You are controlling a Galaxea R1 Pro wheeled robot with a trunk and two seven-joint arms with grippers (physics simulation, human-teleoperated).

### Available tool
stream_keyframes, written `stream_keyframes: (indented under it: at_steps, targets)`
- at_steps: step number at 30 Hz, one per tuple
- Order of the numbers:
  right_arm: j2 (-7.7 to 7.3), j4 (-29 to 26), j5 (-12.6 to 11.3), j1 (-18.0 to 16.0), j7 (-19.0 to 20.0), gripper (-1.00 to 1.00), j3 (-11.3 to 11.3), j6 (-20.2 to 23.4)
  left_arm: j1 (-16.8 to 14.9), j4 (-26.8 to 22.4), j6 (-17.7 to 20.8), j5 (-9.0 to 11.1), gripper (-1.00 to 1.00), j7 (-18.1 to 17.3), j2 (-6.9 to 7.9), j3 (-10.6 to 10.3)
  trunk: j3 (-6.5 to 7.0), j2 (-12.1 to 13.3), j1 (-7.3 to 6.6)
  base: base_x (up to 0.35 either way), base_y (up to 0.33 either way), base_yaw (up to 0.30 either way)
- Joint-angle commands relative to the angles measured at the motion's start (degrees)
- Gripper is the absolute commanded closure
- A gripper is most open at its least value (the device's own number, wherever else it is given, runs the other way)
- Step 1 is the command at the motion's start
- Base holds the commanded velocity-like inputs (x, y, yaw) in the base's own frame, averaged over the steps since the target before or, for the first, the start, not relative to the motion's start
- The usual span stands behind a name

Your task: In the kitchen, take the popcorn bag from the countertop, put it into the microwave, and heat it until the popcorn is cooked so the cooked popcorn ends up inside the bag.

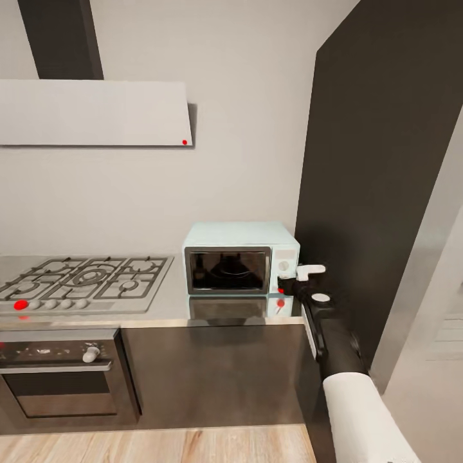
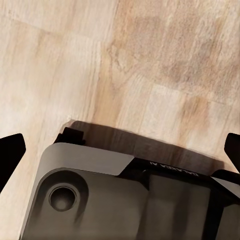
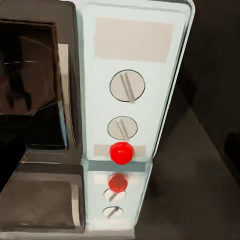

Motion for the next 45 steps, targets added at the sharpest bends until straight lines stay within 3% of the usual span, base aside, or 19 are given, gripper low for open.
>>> stream_keyframes:
  at_steps: [1, 4, 10, 16, 19, 22, 29, 38, 45]
  targets:
    - [0.07, 2.03, 0.08, 0.03, 0.2, -1.0, -0.26, -2.26, -0.04, 0.05, -0.09, 0.6, -1.0, -0.23, 0.02, -0.48, -0.08, -0.06, 0.0, 0.0, 0.0, 0.0]
    - [0.07, 7.0, -0.37, 0.64, -0.34, -1.0, -0.5, -7.72, -0.04, 0.05, -0.09, 0.6, -1.0, -0.23, 0.02, -0.48, -0.08, -0.06, 0.0, 0.0, 0.0, 0.0]
    - [0.07, 12.47, -0.47, 0.73, -0.72, -1.0, -0.93, -9.27, -0.04, 0.05, -0.09, 0.6, -1.0, -0.23, 0.02, -0.48, -0.08, -0.06, 0.0, 0.0, 0.0, 0.0]
    - [0.07, 13.37, -0.62, 0.74, -0.71, -1.0, -1.65, -9.33, -0.04, 0.05, -0.09, 0.6, -1.0, -0.23, 0.02, -0.56, -0.08, -0.06, 0.0, 0.0, 0.0, 0.0]
    - [0.07, 13.51, -0.68, 0.74, -0.63, -1.0, -4.11, -9.35, -0.04, 0.05, -0.09, 0.6, -1.0, -0.23, 0.02, -0.56, -0.08, -0.06, 0.0, 0.0, 0.0, 0.0]
    - [0.07, 13.54, -0.66, 0.74, -0.7, -1.0, -5.11, -9.28, -0.04, 0.05, -0.09, 0.6, -1.0, -0.23, 0.02, -0.56, -0.08, -0.06, 0.0, 0.0, 0.0, 0.0]
    - [0.07, 13.54, -0.45, 0.74, -0.61, -1.0, -5.2, -9.32, -0.04, 0.05, -0.08, 0.68, -1.0, -0.23, 0.02, -0.48, -0.08, -0.06, 0.0, 0.027, 0.0, 0.0]
    - [0.07, 13.56, -0.41, 0.74, -0.46, -1.0, -5.22, -9.24, -0.04, 0.05, -0.09, 0.68, -1.0, -0.23, 0.08, -0.48, -0.08, -0.06, 0.0, 0.266, 0.0, 0.0]
    - [0.07, 16.26, -0.54, 0.74, -0.69, -1.0, -5.45, -9.39, -0.04, 0.05, -0.09, 0.68, -1.0, -0.23, 0.02, -0.48, -0.08, -0.06, 0.0, 0.109, 0.0, 0.0]
